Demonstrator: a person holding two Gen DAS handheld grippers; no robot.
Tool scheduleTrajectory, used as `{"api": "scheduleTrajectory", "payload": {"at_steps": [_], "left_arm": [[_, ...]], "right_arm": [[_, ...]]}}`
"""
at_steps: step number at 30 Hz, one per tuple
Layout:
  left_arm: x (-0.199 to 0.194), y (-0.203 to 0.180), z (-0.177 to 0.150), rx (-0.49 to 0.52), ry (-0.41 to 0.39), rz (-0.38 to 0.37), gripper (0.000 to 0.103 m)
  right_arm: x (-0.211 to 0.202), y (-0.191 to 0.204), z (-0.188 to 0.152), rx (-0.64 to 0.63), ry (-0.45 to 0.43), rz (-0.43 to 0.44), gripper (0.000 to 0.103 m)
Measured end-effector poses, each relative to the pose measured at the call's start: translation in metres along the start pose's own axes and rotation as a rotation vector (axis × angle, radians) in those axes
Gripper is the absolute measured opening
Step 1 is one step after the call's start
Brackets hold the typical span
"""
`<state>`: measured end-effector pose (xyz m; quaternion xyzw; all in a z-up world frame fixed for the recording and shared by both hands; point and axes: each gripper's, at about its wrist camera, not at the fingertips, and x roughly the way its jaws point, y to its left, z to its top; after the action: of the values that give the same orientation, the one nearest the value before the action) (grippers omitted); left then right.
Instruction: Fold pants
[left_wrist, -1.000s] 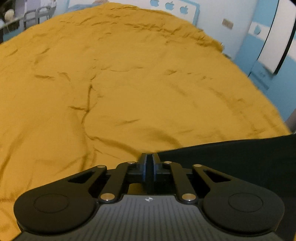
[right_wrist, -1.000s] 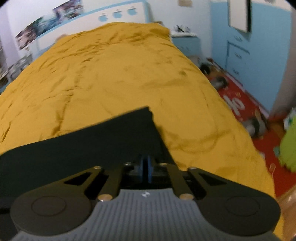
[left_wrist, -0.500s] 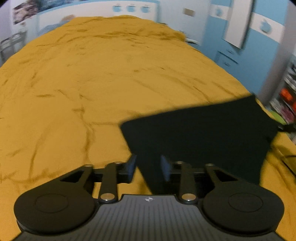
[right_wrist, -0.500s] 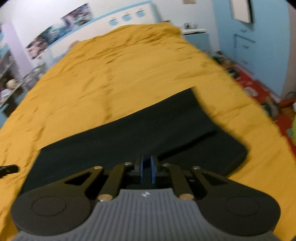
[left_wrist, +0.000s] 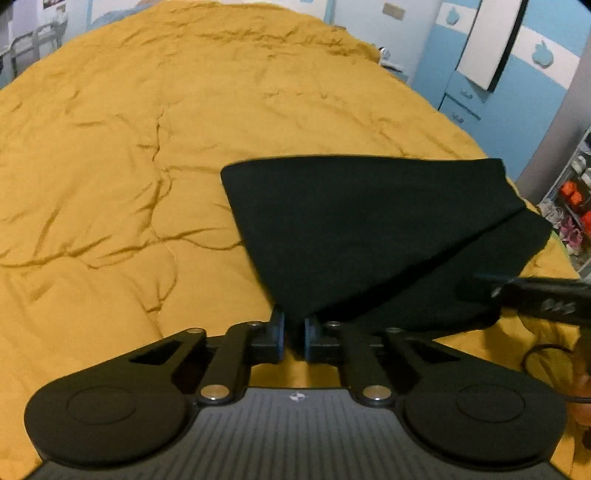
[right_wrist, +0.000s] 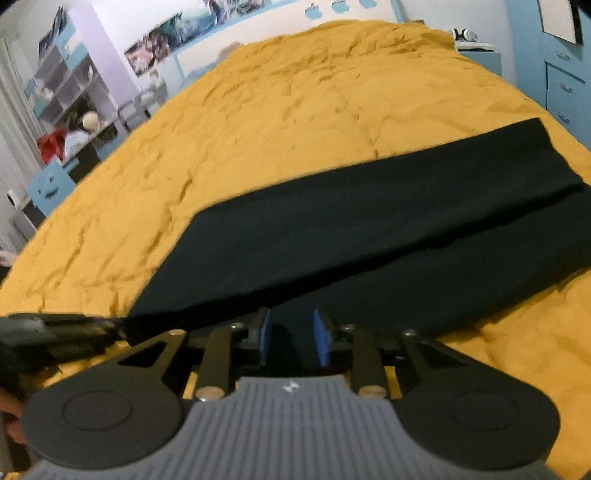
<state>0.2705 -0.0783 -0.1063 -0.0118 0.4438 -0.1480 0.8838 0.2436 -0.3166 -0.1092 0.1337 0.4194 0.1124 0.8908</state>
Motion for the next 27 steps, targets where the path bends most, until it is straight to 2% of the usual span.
{"api": "scheduleTrajectory", "payload": {"at_steps": [4, 6, 11, 15, 18, 19, 20, 21, 23, 27], "left_arm": [[0.001, 0.011, -0.006, -0.044, 0.060, -0.032, 0.007], [0.007, 0.011, -0.012, -0.046, 0.091, -0.031, 0.006], [0.006, 0.021, -0.027, -0.088, 0.161, -0.017, 0.000], [-0.009, 0.033, -0.029, -0.150, 0.157, -0.056, 0.000], [-0.024, 0.039, -0.024, -0.192, 0.101, -0.109, 0.011], [-0.028, 0.041, -0.021, -0.213, 0.076, -0.125, 0.021], [-0.031, 0.044, -0.018, -0.237, 0.050, -0.137, 0.031], [-0.032, 0.046, -0.015, -0.260, 0.026, -0.138, 0.037], [-0.029, 0.050, -0.007, -0.310, -0.008, -0.141, 0.055], [-0.006, 0.060, 0.004, -0.424, 0.004, -0.197, 0.057]], "right_arm": [[0.010, 0.002, -0.009, -0.017, 0.053, -0.029, 0.016], [0.013, 0.000, -0.015, -0.016, 0.065, -0.041, 0.006], [0.012, -0.009, -0.018, -0.001, 0.077, -0.033, 0.006], [0.016, -0.009, -0.012, -0.009, 0.075, -0.038, 0.006], [0.010, -0.012, -0.008, 0.014, 0.062, -0.019, 0.011], [0.005, -0.012, -0.007, 0.024, 0.054, -0.008, 0.013], [0.002, -0.013, -0.005, 0.031, 0.045, -0.001, 0.023], [-0.003, -0.014, -0.003, 0.036, 0.032, -0.001, 0.033], [-0.018, -0.020, 0.000, 0.046, -0.001, -0.016, 0.036], [-0.045, -0.049, 0.005, 0.155, -0.061, -0.001, 0.050]]}}
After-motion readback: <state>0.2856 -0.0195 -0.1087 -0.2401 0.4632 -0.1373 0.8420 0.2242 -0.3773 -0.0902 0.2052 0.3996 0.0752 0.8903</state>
